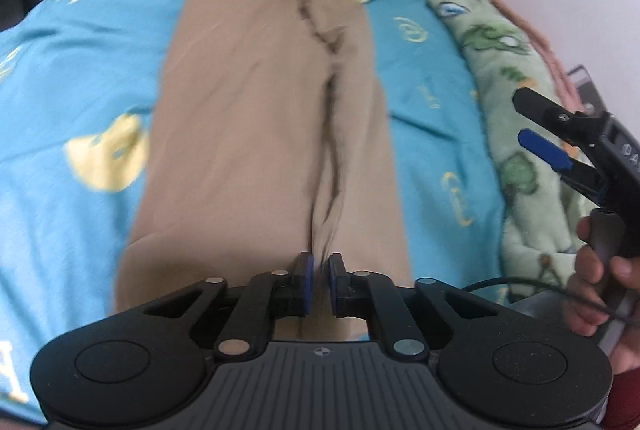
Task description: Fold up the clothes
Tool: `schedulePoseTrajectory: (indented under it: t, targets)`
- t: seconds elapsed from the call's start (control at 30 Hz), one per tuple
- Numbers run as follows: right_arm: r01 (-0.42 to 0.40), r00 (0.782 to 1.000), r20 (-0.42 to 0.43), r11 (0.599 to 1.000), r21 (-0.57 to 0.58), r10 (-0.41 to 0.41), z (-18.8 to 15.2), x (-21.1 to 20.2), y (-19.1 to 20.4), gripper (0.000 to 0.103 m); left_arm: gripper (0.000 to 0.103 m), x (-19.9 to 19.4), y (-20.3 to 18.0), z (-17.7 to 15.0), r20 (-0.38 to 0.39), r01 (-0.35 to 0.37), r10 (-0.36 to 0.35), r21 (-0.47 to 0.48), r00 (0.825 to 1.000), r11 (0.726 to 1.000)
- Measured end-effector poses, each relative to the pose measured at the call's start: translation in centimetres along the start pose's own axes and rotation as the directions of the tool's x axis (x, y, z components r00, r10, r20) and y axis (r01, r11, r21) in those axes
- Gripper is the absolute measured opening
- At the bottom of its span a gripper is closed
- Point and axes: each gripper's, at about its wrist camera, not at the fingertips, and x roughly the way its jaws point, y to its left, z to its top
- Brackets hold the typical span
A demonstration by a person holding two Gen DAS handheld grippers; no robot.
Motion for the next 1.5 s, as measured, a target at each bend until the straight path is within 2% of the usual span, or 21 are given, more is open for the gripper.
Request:
schedulePoseTrajectory:
  t: [0.03, 0.07, 0.17, 0.27, 0.33, 0.43, 0.6, 0.73, 0.8, 0.87, 1.0, 1.03, 1.1, 1.13, 1.23, 1.27, 1.33, 1.37, 1.4, 1.43, 1.5]
  targets:
    - [-0.033, 0.999, -0.036, 0.999, 0.041, 0.034, -0.2, 0.4, -0.3, 0.089, 0.022, -0.6, 0.5, -0.1, 0.018, -0.001, 0.001, -0.011, 1.000, 1.000]
    - [-0.060, 0.995, -0.074, 0.995, 0.085, 0.066, -0.4, 0.9, -0.6, 0.089, 0.041, -1.1, 0.9, -0.2, 0.035, -0.001, 0.002, -0.023, 0.999, 1.000]
    - [-0.110, 0.976, -0.161, 0.974, 0.199, 0.144, -1.4, 1.8, -1.2, 0.089, 0.070, -2.7, 2.4, -0.4, 0.096, -0.021, 0.027, -0.063, 0.995, 0.998]
    - [-0.113, 0.949, -0.248, 0.945, 0.306, 0.194, -2.5, 3.0, -1.6, 0.074, 0.075, -3.7, 4.7, 0.0, 0.155, -0.059, 0.086, -0.175, 0.984, 0.983]
    - [-0.090, 0.934, -0.298, 0.937, 0.336, 0.197, -3.0, 3.9, -1.6, 0.075, 0.075, -3.6, 6.3, 0.3, 0.162, -0.027, 0.072, -0.263, 0.984, 0.964]
    - [-0.063, 0.909, -0.369, 0.938, 0.340, 0.195, -3.7, 5.0, -1.0, 0.075, 0.075, -2.6, 7.6, 0.6, 0.135, -0.058, 0.106, -0.319, 0.985, 0.946]
    - [0.052, 0.855, -0.508, 0.958, 0.281, 0.103, -4.6, 7.5, 0.1, 0.074, 0.068, -0.6, 8.2, 0.4, 0.070, -0.076, 0.104, -0.321, 0.992, 0.944]
    - [0.040, 0.823, -0.563, 0.980, 0.193, 0.078, -5.1, 8.0, 1.9, 0.072, 0.037, -0.6, 8.1, -0.3, 0.050, -0.046, 0.065, -0.311, 0.997, 0.949]
    - [0.024, 0.798, -0.598, 0.988, 0.150, 0.071, -5.5, 8.0, 2.7, 0.039, 0.025, -1.0, 8.1, -0.8, 0.051, -0.008, 0.026, -0.316, 0.998, 0.949]
    - [0.028, 0.785, -0.619, 0.995, 0.094, 0.036, -5.8, 7.7, 3.4, 0.032, 0.016, -1.6, 8.0, -1.2, 0.065, 0.025, -0.004, -0.311, 0.998, 0.950]
    - [0.002, 0.752, -0.659, 1.000, -0.031, -0.022, -6.8, 7.0, 5.2, 0.031, 0.018, -2.2, 7.9, -1.9, 0.052, 0.033, -0.017, -0.322, 0.999, 0.946]
    - [0.018, 0.753, -0.657, 0.999, -0.048, -0.045, -7.0, 6.8, 5.4, 0.031, 0.022, -2.1, 8.1, -1.9, 0.043, 0.014, 0.000, -0.330, 0.999, 0.944]
    - [0.034, 0.758, -0.649, 0.998, -0.057, -0.063, -7.3, 6.5, 5.6, 0.032, 0.042, -1.5, 8.5, -2.0, 0.005, -0.034, 0.038, -0.352, 0.999, 0.935]
    - [0.032, 0.760, -0.646, 0.998, -0.063, -0.065, -7.4, 6.3, 5.7, 0.036, 0.053, -1.0, 8.7, -1.8, -0.020, -0.058, 0.055, -0.360, 0.998, 0.931]
    - [-0.035, 0.746, -0.665, 0.996, -0.087, -0.032, -8.2, 5.9, 6.5, 0.072, 0.054, -0.8, 8.1, -1.6, -0.033, -0.077, 0.070, -0.332, 0.997, 0.940]
    - [-0.056, 0.735, -0.677, 0.992, -0.116, -0.038, -8.2, 6.2, 6.9, 0.079, 0.054, -0.7, 7.8, -1.6, -0.037, -0.089, 0.082, -0.316, 0.996, 0.945]
    - [-0.075, 0.719, -0.691, 0.980, -0.185, -0.075, -8.4, 7.1, 7.9, 0.079, 0.050, -0.5, 7.2, -1.5, -0.046, -0.090, 0.080, -0.298, 0.996, 0.950]
    - [-0.072, 0.716, -0.690, 0.972, -0.223, -0.105, -8.4, 7.4, 8.4, 0.075, 0.038, -0.5, 6.9, -1.6, -0.055, -0.076, 0.063, -0.275, 0.997, 0.959]
    - [-0.055, 0.718, -0.681, 0.964, -0.262, -0.144, -8.6, 7.3, 8.8, 0.064, 0.032, -0.5, 6.6, -1.7, -0.065, -0.061, 0.046, -0.252, 0.997, 0.966]
    - [-0.046, 0.721, -0.671, 0.955, -0.293, -0.172, -8.7, 7.2, 9.2, 0.057, 0.018, -0.5, 6.3, -1.8, -0.072, -0.046, 0.030, -0.231, 0.997, 0.972]
    - [-0.064, 0.733, -0.655, 0.941, -0.332, -0.181, -8.9, 6.4, 9.9, 0.025, 0.010, -1.1, 5.8, -2.1, -0.040, -0.028, 0.019, -0.228, 0.999, 0.973]
